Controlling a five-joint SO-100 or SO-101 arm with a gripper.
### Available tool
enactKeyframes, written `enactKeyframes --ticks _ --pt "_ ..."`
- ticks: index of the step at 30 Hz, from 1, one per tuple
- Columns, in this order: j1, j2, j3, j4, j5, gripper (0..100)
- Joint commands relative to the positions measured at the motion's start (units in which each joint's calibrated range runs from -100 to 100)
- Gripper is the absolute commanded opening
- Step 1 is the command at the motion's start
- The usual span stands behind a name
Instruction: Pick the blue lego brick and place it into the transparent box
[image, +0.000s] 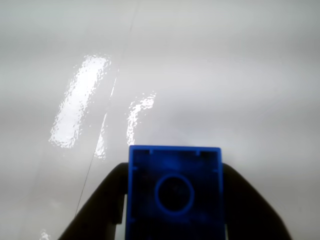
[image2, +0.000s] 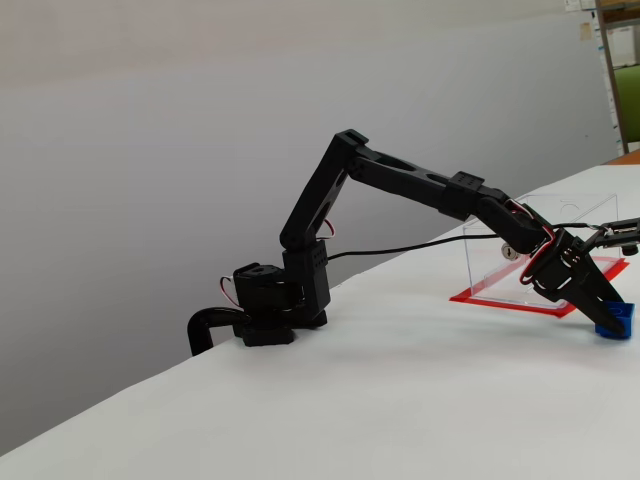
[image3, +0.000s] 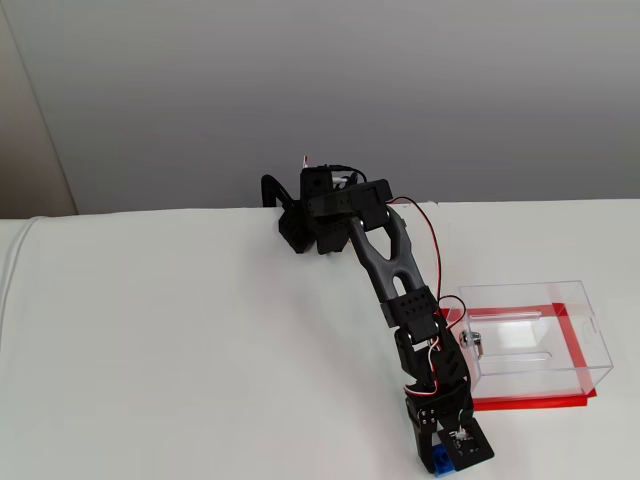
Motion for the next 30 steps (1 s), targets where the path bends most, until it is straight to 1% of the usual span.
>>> enactKeyframes --ticks 1,10,16,24,30 --pt "-0.12 -1.06 -3.82 -0.81 -0.31 15" --pt "-0.19 -2.08 -4.00 -0.89 -0.16 15" --pt "-1.08 -3.10 -9.07 0.85 0.21 15" --pt "-1.38 -9.88 -9.88 1.63 0.31 15" --pt "-1.30 -19.39 -9.07 1.63 0.89 15"
